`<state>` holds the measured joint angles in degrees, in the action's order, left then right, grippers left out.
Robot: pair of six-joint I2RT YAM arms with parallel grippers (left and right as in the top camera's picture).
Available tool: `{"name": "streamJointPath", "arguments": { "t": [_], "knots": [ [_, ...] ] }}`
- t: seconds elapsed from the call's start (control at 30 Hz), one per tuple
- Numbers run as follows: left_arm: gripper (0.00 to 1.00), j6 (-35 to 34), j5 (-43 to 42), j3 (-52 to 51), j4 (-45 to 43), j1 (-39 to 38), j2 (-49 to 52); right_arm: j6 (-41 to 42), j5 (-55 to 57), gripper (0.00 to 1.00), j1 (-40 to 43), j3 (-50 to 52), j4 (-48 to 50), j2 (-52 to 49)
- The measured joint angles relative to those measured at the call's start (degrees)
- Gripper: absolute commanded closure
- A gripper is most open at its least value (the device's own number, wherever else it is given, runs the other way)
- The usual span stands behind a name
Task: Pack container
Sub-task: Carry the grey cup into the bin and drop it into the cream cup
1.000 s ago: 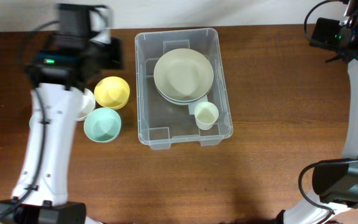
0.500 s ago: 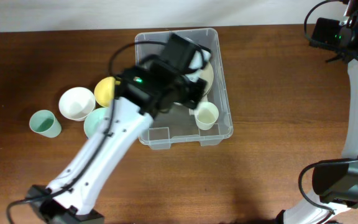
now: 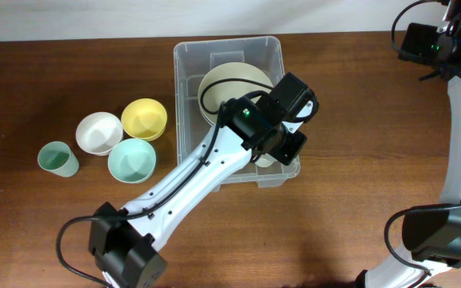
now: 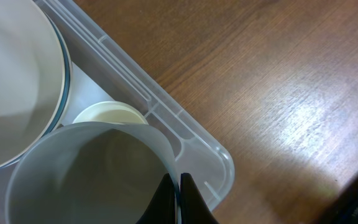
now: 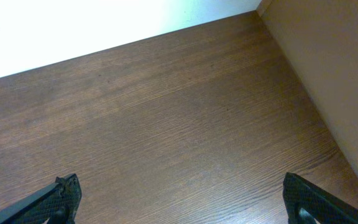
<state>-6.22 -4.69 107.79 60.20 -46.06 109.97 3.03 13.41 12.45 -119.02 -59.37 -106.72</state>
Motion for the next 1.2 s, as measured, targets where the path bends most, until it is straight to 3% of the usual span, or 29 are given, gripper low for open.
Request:
{"name": "streamJointPath", "arguments": {
  "t": [0.57, 0.6, 0.63, 0.67, 0.7, 0.77, 0.97, 1.1, 1.13, 1.2],
  "knots": [
    [0.98, 0.0, 4.2, 0.0, -0.5, 0.1, 0.2, 0.0, 0.0, 0.01, 0.0, 0.0, 0.0, 0.0],
    [0.89, 0.0, 4.3, 0.0, -0.7, 0.1, 0.2, 0.0, 0.0, 0.01, 0.0, 0.0, 0.0, 0.0],
    [0.71, 0.0, 4.3, 0.0, -0.8, 0.1, 0.2, 0.0, 0.0, 0.01, 0.0, 0.0, 0.0, 0.0],
    [0.44, -0.1, 4.4, 0.0, -0.9, 0.1, 0.2, 0.0, 0.0, 0.01, 0.0, 0.0, 0.0, 0.0],
    [0.23, 0.1, 4.5, 0.0, -1.0, 0.1, 0.2, 0.0, 0.0, 0.01, 0.0, 0.0, 0.0, 0.0],
    [0.07, 0.1, 4.6, 0.0, -1.1, 0.1, 0.2, 0.0, 0.0, 0.01, 0.0, 0.0, 0.0, 0.0],
    [0.11, 0.0, 4.9, 0.1, -1.2, 0.7, 0.2, 0.0, 0.0, 0.01, 0.0, 0.0, 0.0, 0.0],
    [0.11, 0.0, 6.5, 2.9, -1.0, 5.6, 0.2, 0.0, 0.0, 0.01, 0.0, 0.0, 0.0, 0.0],
    [0.2, 0.0, 6.7, 3.7, -1.0, 7.2, 0.1, 0.0, 0.0, 0.01, 0.0, 0.0, 0.0, 0.0],
    [0.23, -0.2, 7.6, 4.8, -1.1, 11.7, -0.6, 0.0, 0.0, 0.01, 0.0, 0.0, 0.0, 0.0]
  ]
}}
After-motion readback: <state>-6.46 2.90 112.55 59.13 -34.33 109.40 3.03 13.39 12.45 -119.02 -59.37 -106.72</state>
